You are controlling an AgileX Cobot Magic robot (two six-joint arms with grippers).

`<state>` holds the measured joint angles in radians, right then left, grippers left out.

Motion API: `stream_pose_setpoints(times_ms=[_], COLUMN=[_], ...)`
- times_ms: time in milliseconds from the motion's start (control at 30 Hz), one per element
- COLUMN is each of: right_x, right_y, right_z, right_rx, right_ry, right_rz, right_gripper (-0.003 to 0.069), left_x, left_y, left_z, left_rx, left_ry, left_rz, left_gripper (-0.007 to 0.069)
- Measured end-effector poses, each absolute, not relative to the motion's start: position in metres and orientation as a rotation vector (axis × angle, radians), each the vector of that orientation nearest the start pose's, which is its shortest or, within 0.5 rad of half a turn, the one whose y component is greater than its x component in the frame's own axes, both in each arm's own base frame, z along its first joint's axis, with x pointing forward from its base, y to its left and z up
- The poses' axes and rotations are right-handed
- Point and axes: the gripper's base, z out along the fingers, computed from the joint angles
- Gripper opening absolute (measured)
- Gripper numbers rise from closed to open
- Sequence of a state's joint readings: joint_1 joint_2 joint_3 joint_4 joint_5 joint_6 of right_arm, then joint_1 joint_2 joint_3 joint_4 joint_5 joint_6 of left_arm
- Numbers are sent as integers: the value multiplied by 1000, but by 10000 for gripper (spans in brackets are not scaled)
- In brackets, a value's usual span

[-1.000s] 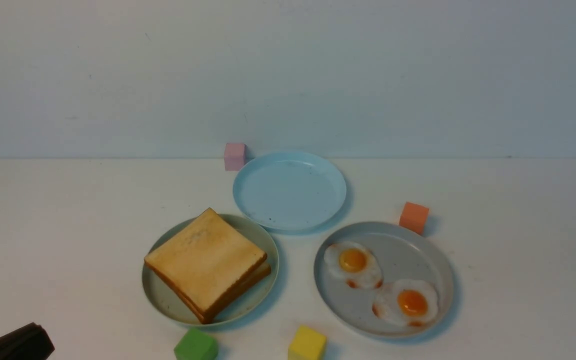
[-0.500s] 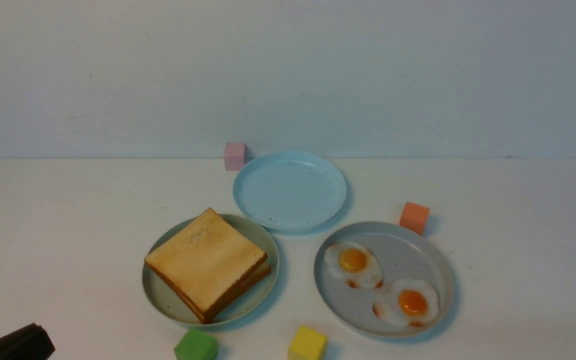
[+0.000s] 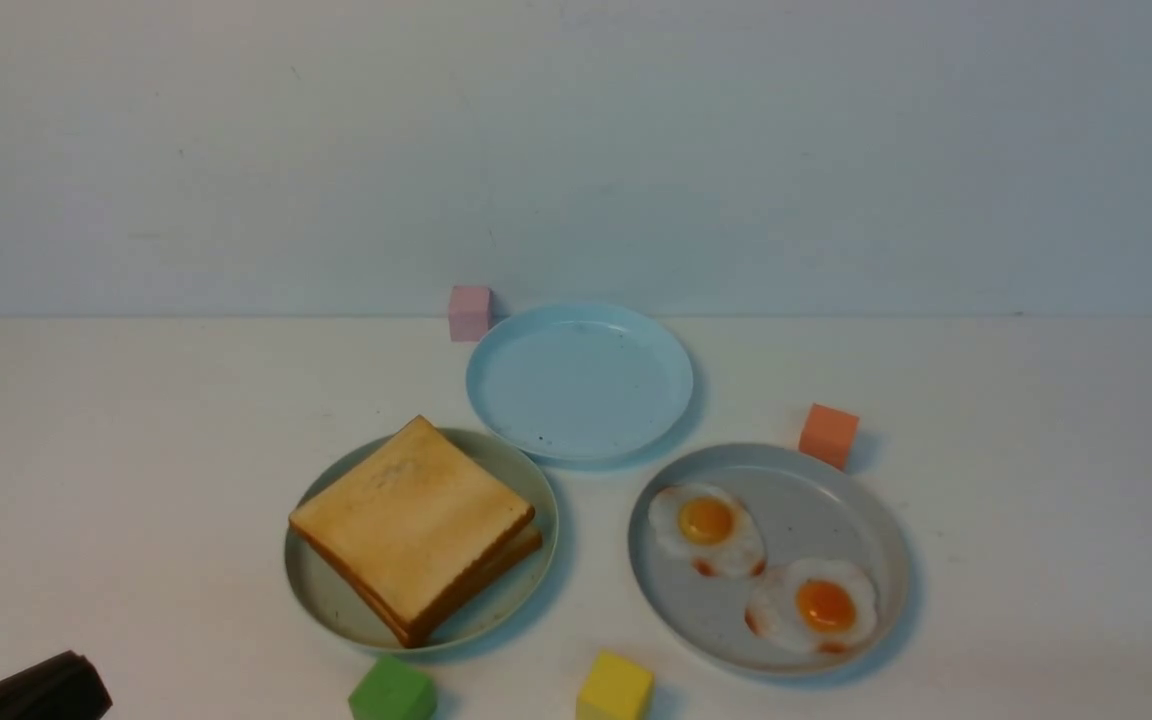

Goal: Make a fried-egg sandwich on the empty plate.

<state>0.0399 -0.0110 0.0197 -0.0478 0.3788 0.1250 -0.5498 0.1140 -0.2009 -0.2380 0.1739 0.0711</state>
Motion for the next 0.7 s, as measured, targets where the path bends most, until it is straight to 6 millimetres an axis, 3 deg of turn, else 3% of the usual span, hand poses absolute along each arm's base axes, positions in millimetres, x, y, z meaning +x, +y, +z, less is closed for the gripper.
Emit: stream_pose_setpoints(times_ms=[700], right_x=[52], right_y=[0], right_z=[173], right_rx=[48], right_ry=[1873], right_rz=[63], right_gripper=[0], left_x=[49], left_y=[-33], left_z=[258], left_rx=[316], left_ry=[1532], left_rz=[-583], left_gripper=[17])
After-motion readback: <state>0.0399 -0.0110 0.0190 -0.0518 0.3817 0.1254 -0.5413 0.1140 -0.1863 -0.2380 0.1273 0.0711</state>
